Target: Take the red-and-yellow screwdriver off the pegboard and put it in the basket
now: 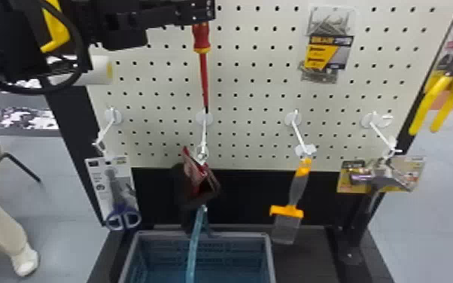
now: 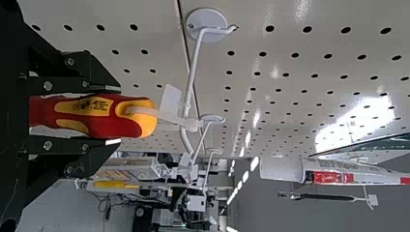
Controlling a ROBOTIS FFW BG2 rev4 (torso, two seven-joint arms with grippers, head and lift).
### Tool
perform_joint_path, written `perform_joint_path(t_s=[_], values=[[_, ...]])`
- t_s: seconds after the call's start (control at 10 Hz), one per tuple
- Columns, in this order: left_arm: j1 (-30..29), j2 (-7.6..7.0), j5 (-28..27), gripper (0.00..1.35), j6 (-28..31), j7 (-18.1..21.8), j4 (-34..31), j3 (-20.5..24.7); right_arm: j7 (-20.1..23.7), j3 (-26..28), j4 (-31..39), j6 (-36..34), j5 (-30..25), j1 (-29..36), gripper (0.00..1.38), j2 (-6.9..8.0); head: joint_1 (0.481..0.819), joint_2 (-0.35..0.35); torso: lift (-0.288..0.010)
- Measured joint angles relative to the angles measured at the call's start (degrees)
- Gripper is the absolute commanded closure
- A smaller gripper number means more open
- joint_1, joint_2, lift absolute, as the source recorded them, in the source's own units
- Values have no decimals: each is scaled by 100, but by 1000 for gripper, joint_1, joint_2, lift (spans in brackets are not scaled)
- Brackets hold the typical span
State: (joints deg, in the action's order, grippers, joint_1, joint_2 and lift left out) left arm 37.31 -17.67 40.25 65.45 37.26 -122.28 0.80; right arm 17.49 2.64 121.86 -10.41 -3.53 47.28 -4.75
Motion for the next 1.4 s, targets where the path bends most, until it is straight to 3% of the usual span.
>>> perform_joint_path(t_s=[0.8,1.1,1.4], values=[[16,-9,7,1003,16,-41,-56,-3,0,0,-1,13,23,11,96,-13,549,0,-100],[34,-99,79,1003,88,-221,-336,41,-2,0,16,13,44,36,96,-39,549,0,-100],[-167,-179,513,1003,249,-784,-857,209,-9,0,28,11,53,57,96,-69,549,0,-100]])
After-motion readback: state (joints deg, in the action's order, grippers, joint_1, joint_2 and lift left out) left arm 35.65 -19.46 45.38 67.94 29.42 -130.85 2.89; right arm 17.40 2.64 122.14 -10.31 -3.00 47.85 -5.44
